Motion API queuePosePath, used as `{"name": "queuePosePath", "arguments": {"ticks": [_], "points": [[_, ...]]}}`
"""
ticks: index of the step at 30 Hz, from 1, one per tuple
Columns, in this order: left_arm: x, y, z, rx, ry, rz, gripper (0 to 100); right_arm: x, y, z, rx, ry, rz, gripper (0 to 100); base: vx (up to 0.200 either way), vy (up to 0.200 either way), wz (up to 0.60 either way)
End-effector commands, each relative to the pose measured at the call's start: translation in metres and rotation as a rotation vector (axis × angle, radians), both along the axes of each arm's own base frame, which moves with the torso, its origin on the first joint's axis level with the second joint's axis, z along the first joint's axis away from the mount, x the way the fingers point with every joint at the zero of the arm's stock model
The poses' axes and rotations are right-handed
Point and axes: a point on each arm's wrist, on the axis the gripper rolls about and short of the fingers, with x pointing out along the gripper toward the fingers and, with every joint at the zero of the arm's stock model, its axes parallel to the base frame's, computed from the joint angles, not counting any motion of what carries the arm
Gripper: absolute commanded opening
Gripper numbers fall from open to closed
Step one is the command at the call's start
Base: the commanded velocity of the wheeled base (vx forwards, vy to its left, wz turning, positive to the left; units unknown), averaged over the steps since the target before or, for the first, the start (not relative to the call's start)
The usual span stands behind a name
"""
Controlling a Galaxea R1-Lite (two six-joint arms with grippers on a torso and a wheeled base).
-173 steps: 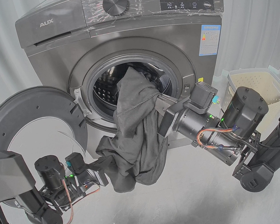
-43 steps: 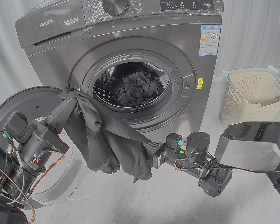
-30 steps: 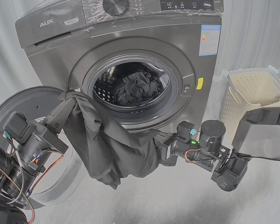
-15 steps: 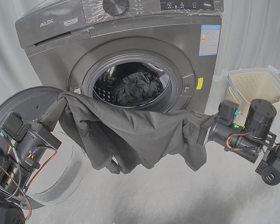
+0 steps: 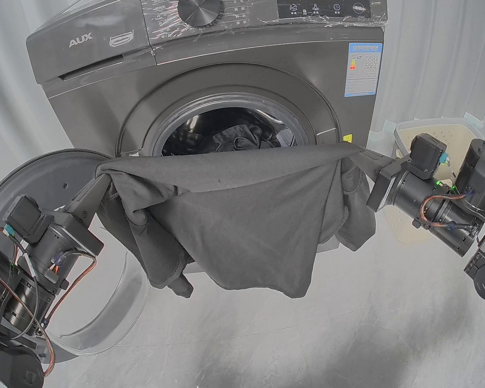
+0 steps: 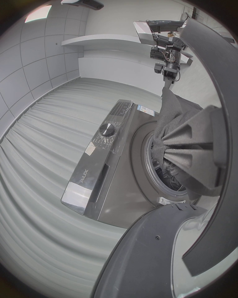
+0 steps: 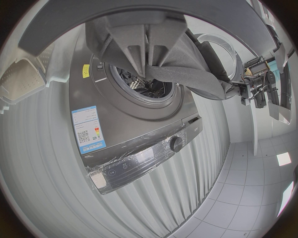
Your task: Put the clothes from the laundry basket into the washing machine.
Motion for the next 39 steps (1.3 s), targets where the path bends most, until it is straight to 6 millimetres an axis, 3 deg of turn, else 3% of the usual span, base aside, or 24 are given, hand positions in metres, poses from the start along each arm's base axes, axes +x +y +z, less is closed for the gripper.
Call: {"name": "queuePosePath", "arguments": {"ticks": [1, 35, 39], "points": [[0.002, 0.001, -0.002, 0.001, 0.006, 0.005, 0, 0.000, 0.000, 0.005, 0.010, -0.017, 0.000, 0, 0.000, 0.000, 0.00], [0.006, 0.006, -0.004, 0.006, 0.013, 0.027, 0, 0.000, -0.006, 0.015, 0.028, -0.051, -0.022, 0, 0.000, 0.000, 0.00], [0.003, -0.002, -0.008, 0.018, 0.024, -0.002, 0, -0.002, -0.002, 0.013, 0.024, -0.041, -0.008, 0, 0.000, 0.000, 0.00]]}}
